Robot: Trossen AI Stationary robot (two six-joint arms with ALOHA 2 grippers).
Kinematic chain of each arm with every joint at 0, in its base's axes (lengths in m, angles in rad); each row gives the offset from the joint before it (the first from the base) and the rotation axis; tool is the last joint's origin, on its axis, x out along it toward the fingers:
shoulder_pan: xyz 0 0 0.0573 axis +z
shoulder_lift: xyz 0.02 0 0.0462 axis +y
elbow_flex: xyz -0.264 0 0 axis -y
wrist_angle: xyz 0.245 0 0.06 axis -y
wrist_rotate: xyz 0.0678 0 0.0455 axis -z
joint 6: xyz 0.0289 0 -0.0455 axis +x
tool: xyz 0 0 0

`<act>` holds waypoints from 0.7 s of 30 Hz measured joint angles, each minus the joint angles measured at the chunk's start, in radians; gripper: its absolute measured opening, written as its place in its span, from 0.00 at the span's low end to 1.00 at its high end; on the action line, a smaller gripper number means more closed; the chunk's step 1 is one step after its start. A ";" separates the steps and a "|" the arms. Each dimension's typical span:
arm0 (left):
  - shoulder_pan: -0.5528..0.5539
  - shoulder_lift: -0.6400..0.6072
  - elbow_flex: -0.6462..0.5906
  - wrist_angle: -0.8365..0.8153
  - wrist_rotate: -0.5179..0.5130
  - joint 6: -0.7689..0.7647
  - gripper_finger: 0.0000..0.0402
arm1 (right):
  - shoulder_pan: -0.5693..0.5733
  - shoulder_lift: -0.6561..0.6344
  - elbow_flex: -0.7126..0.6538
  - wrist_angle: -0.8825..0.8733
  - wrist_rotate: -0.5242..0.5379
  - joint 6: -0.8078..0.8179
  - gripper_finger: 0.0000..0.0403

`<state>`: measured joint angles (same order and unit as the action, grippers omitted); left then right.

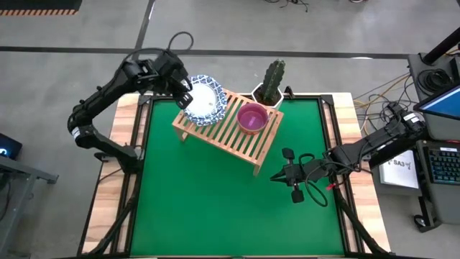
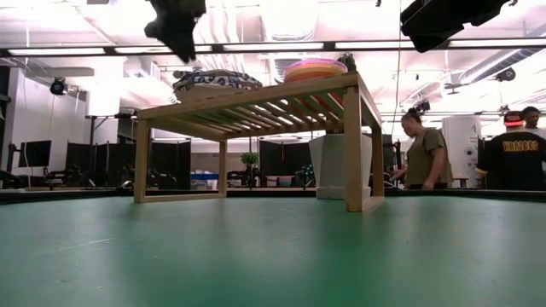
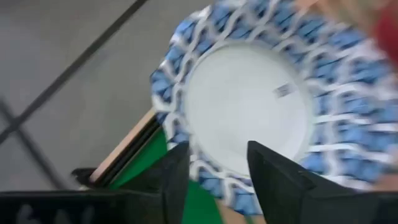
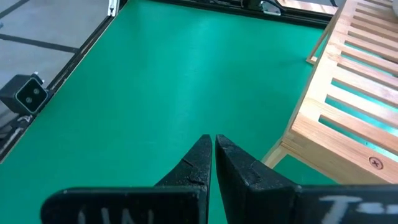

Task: Place and stack bowls onto a shelf
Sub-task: Stack the blue and white bowl on top of the blue and white bowl on the shelf, then return to Home Position

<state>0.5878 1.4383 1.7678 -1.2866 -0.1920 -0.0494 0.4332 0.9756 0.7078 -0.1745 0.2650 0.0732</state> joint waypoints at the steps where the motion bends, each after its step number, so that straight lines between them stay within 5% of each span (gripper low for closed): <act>1: -0.001 -0.006 -0.033 0.015 -0.029 -0.002 0.34 | 0.000 0.000 0.000 0.000 0.002 0.008 0.03; 6: 0.002 -0.039 -0.200 0.104 -0.173 -0.011 0.22 | 0.000 0.003 0.000 0.000 0.028 0.049 0.03; 15: -0.022 -0.081 -0.317 0.181 -0.164 -0.045 0.14 | 0.000 0.064 0.000 0.016 0.047 0.142 0.03; 21: -0.138 -0.215 -0.444 0.317 -0.158 -0.067 0.13 | -0.004 0.126 -0.007 0.101 0.059 0.085 0.03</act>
<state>0.4493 1.2229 1.3233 -0.9691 -0.3496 -0.1160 0.4294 1.1020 0.7006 -0.0732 0.3237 0.1582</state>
